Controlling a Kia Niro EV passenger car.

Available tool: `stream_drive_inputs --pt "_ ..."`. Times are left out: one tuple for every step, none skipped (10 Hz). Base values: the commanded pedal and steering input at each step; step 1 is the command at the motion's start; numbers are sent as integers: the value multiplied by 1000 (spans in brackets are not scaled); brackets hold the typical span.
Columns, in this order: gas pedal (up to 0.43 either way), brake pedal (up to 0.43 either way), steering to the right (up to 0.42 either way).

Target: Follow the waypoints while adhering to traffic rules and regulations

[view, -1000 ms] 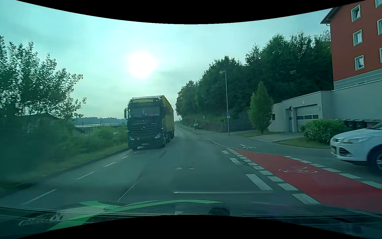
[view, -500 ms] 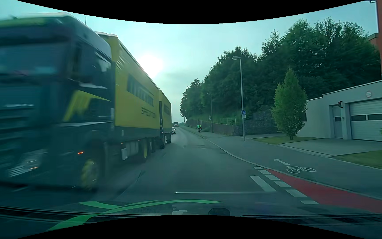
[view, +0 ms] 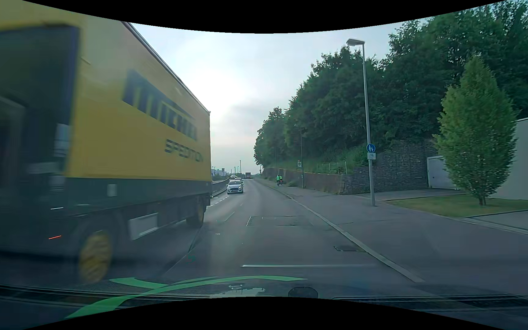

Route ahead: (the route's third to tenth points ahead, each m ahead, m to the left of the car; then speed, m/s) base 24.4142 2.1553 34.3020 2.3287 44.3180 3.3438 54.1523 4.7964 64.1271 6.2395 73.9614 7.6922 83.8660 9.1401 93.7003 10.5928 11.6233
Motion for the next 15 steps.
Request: stream_drive_inputs --pt "157 0 -21" --pt "157 0 -19" --pt "150 0 -19" --pt "150 0 -19" --pt "138 0 -19" --pt "138 0 -18" --pt "138 0 -18" --pt "130 0 -18" --pt "130 0 -19" --pt "118 0 -19" --pt "110 0 -19" --pt "110 0 -19" --pt "110 0 -20" --pt "110 0 -20" --pt "110 0 -21"
